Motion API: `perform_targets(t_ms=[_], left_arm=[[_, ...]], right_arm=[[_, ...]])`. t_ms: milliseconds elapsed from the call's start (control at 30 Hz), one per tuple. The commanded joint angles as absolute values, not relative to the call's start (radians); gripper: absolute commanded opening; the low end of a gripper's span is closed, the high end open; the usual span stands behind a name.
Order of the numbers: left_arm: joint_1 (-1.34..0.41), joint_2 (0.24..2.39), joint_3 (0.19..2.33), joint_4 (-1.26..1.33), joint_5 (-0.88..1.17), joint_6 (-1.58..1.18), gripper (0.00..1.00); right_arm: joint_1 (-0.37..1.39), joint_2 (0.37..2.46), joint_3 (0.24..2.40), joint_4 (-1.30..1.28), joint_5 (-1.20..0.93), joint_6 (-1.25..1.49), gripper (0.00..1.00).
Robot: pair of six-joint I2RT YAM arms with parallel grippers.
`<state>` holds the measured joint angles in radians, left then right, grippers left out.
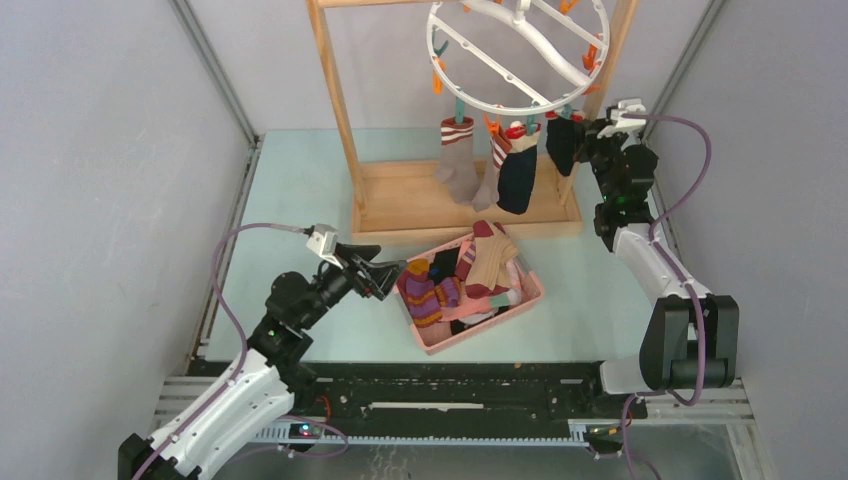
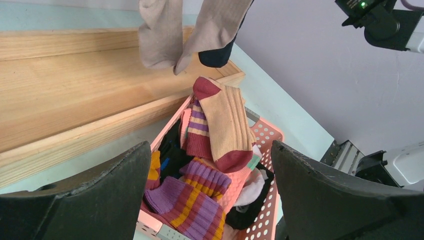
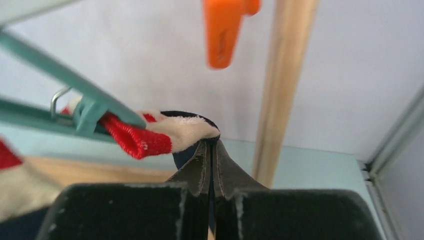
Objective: Clip the socks to the hanger
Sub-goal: Adjust the hanger on the clothesline.
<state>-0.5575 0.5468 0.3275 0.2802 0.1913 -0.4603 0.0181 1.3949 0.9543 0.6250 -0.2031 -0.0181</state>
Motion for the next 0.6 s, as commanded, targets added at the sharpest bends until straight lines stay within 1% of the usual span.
perform_targets(t_ms=[0, 67, 200, 367, 433, 500, 567], left_arm=[[-0.555, 0.560, 0.411, 0.328, 0.209, -0.431, 0.93], [-0.555, 0.564, 0.412, 0.330, 0.210, -0.431, 0.93], [-0.555, 0.568, 0.416, 0.330, 0.212, -0.432, 0.93], [-0.555, 0.568, 0.417, 0.332, 0.216, -0.432, 0.93], [-0.555, 0.569, 0.416, 0.332, 0.216, -0.434, 0.93], [-0.555, 0.566, 0.416, 0.332, 0.221, -0.434, 0.93], [-0.555, 0.562, 0.414, 0.333, 0.222, -0.433, 0.93]], right_arm=[[0.011, 1.417, 1.039, 0.605, 0.014, 0.032, 0.00], [0.011, 1.430, 1.062, 0.590, 0.076, 0.040, 0.00], [0.012, 1.448, 1.087, 0.566, 0.133, 0.052, 0.00], [0.011, 1.445, 1.095, 0.528, 0.085, 0.069, 0.00], [0.011, 1.440, 1.095, 0.510, 0.069, 0.077, 0.02], [0.011, 1.430, 1.092, 0.495, 0.050, 0.076, 0.12], [0.010, 1.406, 1.083, 0.481, 0.033, 0.083, 0.27]])
